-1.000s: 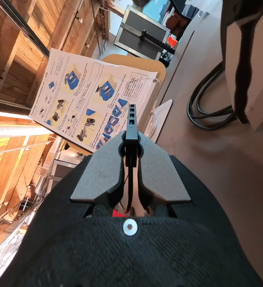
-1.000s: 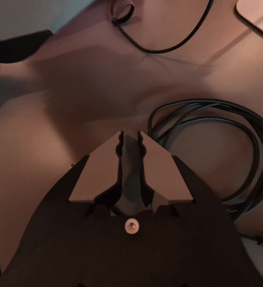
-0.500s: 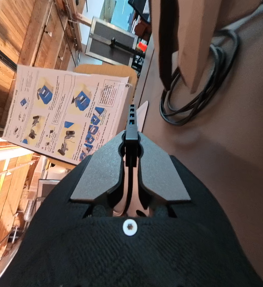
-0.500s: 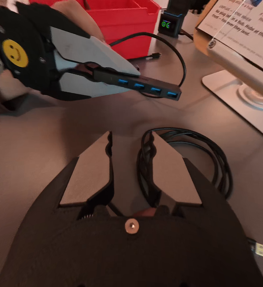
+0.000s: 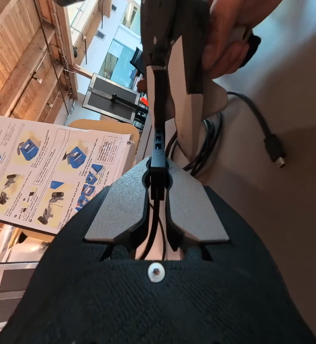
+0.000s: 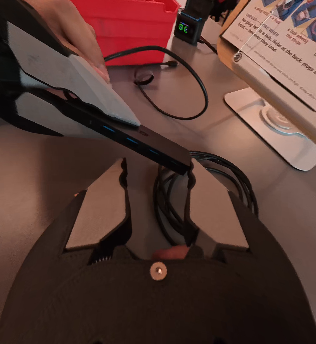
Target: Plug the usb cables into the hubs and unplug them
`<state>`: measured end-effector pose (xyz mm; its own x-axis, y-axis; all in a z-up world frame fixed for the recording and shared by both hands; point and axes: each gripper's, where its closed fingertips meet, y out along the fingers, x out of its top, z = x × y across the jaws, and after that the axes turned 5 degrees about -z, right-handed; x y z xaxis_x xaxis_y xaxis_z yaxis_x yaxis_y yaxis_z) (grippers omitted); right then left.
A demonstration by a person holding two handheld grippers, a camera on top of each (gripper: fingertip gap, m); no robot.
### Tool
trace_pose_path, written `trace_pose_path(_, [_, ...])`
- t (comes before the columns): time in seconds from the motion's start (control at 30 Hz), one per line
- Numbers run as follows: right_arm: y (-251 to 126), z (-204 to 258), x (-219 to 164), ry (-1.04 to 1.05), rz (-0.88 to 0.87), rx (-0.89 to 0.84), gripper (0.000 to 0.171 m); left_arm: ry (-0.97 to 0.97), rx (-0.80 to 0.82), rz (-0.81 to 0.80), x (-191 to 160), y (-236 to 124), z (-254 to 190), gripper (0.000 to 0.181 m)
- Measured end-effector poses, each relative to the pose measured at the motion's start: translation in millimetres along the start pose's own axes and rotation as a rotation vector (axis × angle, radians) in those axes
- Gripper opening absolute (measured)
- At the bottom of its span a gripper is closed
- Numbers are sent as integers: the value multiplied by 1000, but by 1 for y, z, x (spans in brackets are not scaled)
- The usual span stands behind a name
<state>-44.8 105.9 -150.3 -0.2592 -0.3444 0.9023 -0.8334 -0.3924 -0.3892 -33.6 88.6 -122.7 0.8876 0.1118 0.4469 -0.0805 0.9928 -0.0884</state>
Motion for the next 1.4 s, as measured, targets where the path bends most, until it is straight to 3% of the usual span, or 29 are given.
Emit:
trace_pose_path(0.47, [-1,5,-11,14,50,47,59,38,-17,-12,6,1,-7,9])
trace_pose_path(0.53, [-10,12,-8,23,33,105,58,79,-1,31,-3,-1,-5,9])
trace_pose_path(0.67, [-29,54,-27,43,97,382,50,89,11,50,-13,-9,-2,9])
trace_pose_path(0.83, [-26,71,-51,-74,212,424,44,99,11,73,-18,-8,-4,9])
trace_pose_path(1.13, [-28,51,-39,-44,161,330,43,49,20,67,-21,-8,-1,9])
trace_pose_path(1.3, [-29,-14,-38,89,141,32,39,53,68,123,-33,-9,8,9])
trace_pose_path(1.4, [-35,-38,-30,219,66,-61,40,44,93,148,-39,-9,13,9])
